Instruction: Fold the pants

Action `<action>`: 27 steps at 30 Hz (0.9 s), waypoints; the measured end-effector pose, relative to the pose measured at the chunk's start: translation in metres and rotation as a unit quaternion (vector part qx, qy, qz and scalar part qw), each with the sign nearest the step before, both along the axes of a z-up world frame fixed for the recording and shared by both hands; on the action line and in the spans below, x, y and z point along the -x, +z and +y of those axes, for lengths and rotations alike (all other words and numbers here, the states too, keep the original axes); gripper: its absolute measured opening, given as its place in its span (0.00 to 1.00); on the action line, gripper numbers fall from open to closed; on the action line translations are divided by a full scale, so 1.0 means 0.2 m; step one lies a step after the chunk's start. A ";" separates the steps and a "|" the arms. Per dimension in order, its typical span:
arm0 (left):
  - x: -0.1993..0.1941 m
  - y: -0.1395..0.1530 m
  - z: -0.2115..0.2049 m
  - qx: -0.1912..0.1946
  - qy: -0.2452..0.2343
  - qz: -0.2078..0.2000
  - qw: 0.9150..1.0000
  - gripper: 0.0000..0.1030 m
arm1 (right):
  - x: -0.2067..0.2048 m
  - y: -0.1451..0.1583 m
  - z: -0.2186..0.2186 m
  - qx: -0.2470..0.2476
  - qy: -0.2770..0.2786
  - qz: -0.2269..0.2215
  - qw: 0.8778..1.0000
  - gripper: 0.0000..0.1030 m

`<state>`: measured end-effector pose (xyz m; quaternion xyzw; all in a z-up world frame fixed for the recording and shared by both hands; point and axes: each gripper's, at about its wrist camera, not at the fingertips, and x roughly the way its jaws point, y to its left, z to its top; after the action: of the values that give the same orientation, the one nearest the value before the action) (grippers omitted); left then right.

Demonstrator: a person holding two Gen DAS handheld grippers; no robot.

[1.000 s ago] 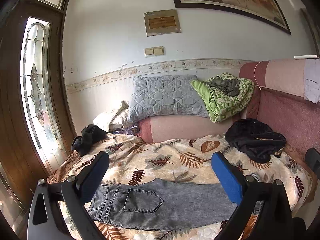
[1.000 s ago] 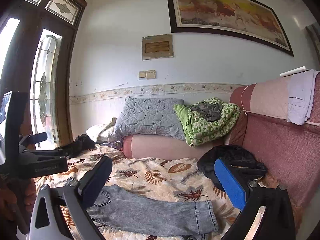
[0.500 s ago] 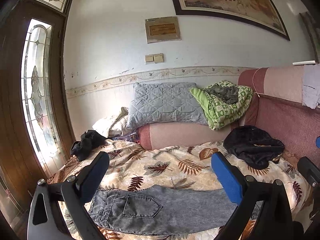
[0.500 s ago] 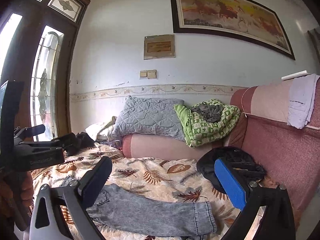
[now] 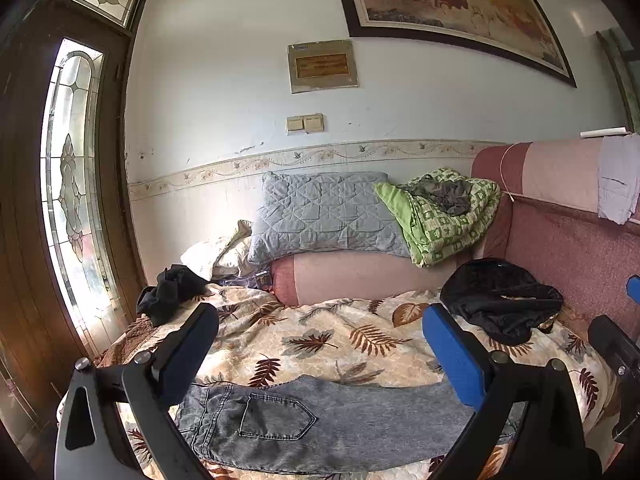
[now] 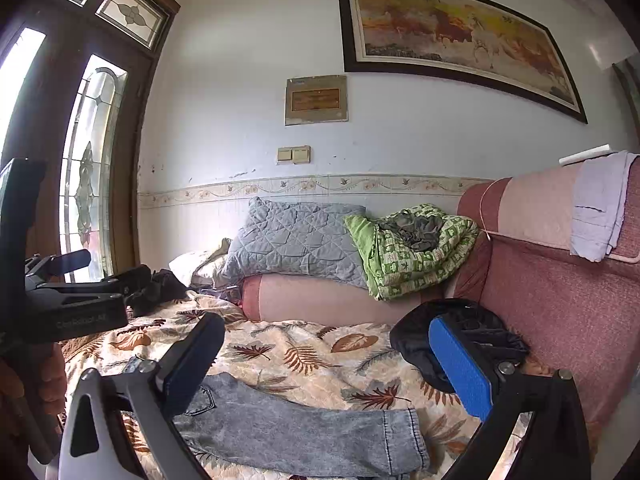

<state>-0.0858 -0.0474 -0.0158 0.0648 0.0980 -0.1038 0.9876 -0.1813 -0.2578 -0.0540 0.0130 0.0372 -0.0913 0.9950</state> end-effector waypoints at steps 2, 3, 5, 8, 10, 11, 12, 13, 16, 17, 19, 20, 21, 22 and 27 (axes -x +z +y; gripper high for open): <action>0.00 -0.01 -0.01 -0.007 0.001 -0.002 1.000 0.99 | 0.00 -0.01 0.00 -0.001 -0.006 0.001 1.000 1.00; 0.00 -0.02 -0.02 -0.011 0.000 -0.003 1.000 0.99 | -0.01 -0.01 0.00 -0.001 -0.010 0.004 1.000 1.00; -0.01 -0.04 -0.03 -0.015 -0.001 0.000 1.000 0.99 | -0.03 -0.03 -0.01 0.004 -0.022 0.012 1.000 1.00; -0.04 -0.09 -0.04 -0.018 0.002 0.011 1.000 0.99 | -0.07 -0.07 -0.04 -0.011 -0.030 0.032 0.999 1.00; -0.07 -0.13 -0.04 -0.026 0.006 0.019 0.999 0.99 | -0.09 -0.09 -0.06 -0.024 -0.037 0.042 0.998 1.00; -0.09 -0.15 -0.04 -0.030 0.011 0.024 0.999 0.99 | -0.11 -0.10 -0.07 -0.028 -0.041 0.048 0.998 1.00; -0.10 -0.17 -0.03 -0.033 0.017 0.029 0.999 0.99 | -0.12 -0.11 -0.07 -0.032 -0.044 0.058 0.997 1.00; -0.12 -0.19 -0.03 -0.034 0.020 0.036 0.999 0.99 | -0.14 -0.13 -0.08 -0.036 -0.045 0.067 0.996 1.00; -0.17 -0.23 0.01 -0.030 0.029 0.058 0.997 0.99 | -0.18 -0.15 -0.08 -0.052 -0.038 0.083 0.994 1.00; -0.18 -0.24 0.02 -0.027 0.033 0.063 0.997 0.99 | -0.19 -0.16 -0.07 -0.054 -0.033 0.088 0.994 1.00; -0.20 -0.26 0.04 -0.023 0.037 0.072 0.996 0.99 | -0.22 -0.17 -0.05 -0.053 -0.027 0.095 0.994 1.00; -0.20 -0.27 0.05 -0.021 0.038 0.075 0.996 0.99 | -0.23 -0.17 -0.03 -0.051 -0.027 0.097 0.994 1.00; -0.21 -0.28 0.06 -0.020 0.040 0.077 0.996 0.99 | -0.24 -0.17 -0.02 -0.049 -0.026 0.100 0.993 1.00; -0.21 -0.28 0.07 -0.020 0.041 0.080 0.996 0.99 | -0.24 -0.17 -0.01 -0.048 -0.023 0.102 0.993 1.00; -0.23 -0.31 0.07 -0.018 0.041 0.093 0.995 0.99 | -0.26 -0.18 0.01 -0.048 -0.017 0.104 0.993 1.00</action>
<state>-0.0397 -0.0328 -0.0772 0.0688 0.1937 -0.0673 0.9763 -0.1300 -0.2551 -0.0899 0.0519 0.1449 -0.1071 0.9823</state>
